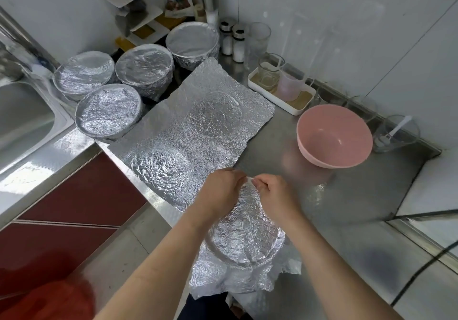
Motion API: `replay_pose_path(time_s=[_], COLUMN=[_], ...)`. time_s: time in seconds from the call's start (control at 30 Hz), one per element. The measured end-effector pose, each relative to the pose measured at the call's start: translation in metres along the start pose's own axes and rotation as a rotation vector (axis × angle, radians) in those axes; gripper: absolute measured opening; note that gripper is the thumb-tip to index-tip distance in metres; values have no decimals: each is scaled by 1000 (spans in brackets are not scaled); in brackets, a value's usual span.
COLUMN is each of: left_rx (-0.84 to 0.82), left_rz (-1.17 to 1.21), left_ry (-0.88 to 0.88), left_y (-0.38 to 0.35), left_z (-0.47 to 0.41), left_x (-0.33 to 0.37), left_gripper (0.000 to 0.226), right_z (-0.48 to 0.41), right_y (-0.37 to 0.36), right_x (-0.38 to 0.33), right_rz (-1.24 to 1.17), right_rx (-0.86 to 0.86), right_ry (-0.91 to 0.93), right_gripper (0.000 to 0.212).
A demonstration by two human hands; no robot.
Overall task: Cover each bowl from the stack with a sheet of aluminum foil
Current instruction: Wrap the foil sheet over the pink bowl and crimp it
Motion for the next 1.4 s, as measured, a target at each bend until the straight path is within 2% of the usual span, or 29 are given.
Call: replay_pose_path(time_s=[0.1, 0.23, 0.4, 0.53, 0.63, 0.77, 1.07, 1.27, 1.33, 1.4], left_rx=[14, 117, 130, 141, 196, 81, 100, 169, 240, 331], left_rz=[7, 21, 25, -1, 111, 292, 264, 282, 318, 352], left_ry=[24, 75, 213, 340, 315, 306, 321, 357, 424, 511], left_y=[1, 10, 9, 8, 12, 5, -3, -4, -1, 0], left_z=[1, 1, 6, 17, 19, 16, 21, 32, 38, 43], left_x=[2, 8, 7, 3, 4, 9, 3, 4, 7, 9], left_gripper=[23, 21, 29, 31, 29, 33, 32, 34, 32, 31], right_z=[0, -8, -19, -18, -14, -12, -14, -16, -16, -14], right_y=[3, 16, 23, 24, 19, 14, 9, 11, 17, 28], right_x=[-1, -12, -24, -19, -16, -15, -17, -25, -28, -26], right_rz=[18, 120, 210, 221, 272, 281, 346, 349, 353, 309], right_rx=[8, -4, -122, -59, -58, -74, -57, -161, -125, -16], right_ry=[22, 93, 175, 171, 131, 120, 134, 214, 249, 218], right_gripper=[23, 22, 25, 28, 33, 28, 24, 26, 34, 38])
Point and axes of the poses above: each hand's wrist, its own z-axis away from the middle knuckle, its own y-axis out of the back of the hand, x = y × z, the point moved 1 cm from there along -z, towards the middle knuckle, and after that the axes turned 7 degrees about -y, right-handed, at the moved point
